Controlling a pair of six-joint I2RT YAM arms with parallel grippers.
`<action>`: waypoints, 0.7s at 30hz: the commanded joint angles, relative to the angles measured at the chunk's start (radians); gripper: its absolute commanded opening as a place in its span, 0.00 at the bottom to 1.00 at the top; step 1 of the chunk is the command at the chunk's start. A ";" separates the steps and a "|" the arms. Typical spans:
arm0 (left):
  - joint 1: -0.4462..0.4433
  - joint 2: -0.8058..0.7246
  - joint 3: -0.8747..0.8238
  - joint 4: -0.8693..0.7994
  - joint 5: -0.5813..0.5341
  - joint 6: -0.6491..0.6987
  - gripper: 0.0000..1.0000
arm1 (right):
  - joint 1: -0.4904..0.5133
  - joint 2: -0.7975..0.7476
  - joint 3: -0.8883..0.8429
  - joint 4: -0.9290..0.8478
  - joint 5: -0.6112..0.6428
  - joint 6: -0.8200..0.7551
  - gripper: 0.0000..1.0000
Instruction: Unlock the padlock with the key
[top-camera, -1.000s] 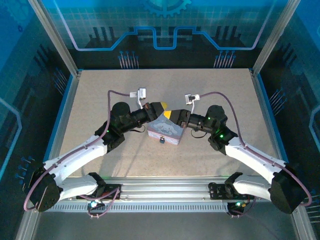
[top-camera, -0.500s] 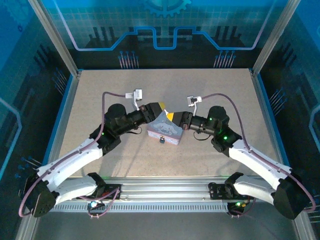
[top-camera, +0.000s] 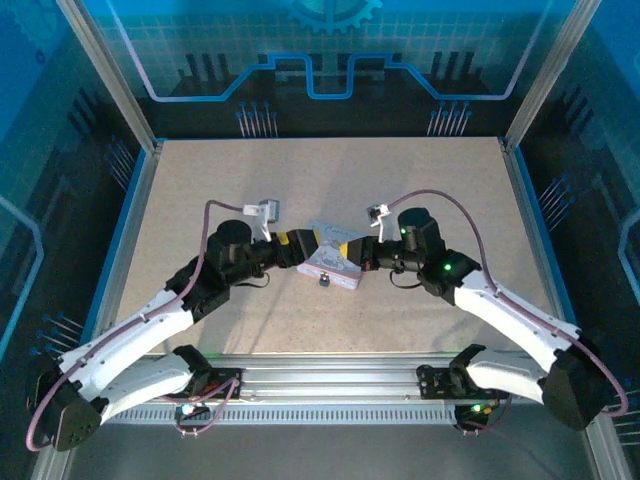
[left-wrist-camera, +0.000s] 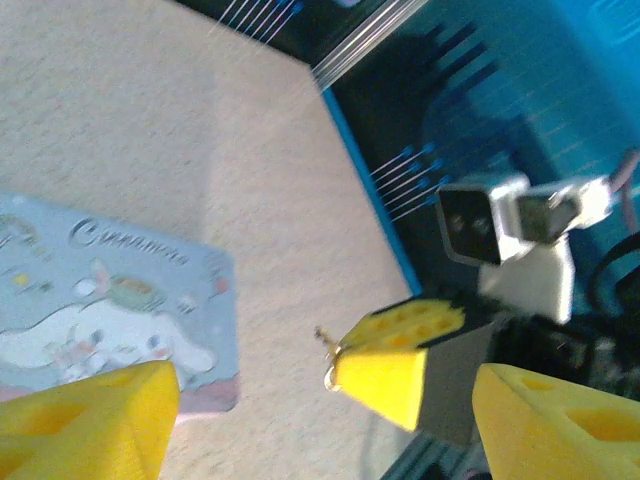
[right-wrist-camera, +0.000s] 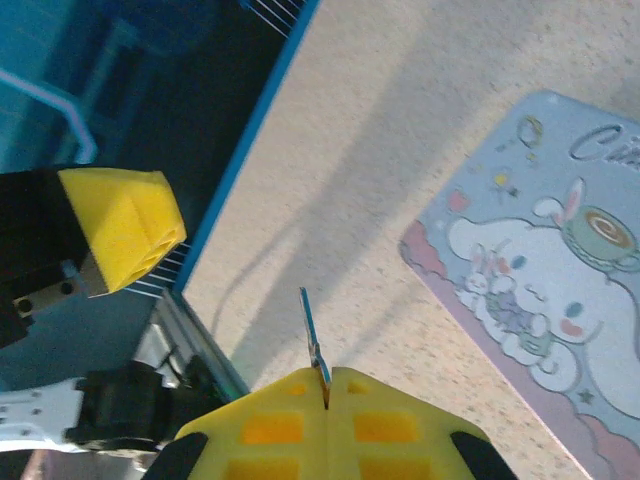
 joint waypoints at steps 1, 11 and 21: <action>0.003 0.033 -0.029 -0.078 -0.011 0.070 0.79 | 0.005 0.067 0.047 -0.088 0.017 -0.080 0.02; -0.001 0.181 -0.063 -0.054 0.030 0.127 0.79 | -0.031 0.276 0.095 -0.022 -0.021 -0.067 0.03; -0.019 0.288 -0.112 0.045 0.042 0.173 0.78 | -0.069 0.362 0.073 -0.012 -0.024 -0.082 0.03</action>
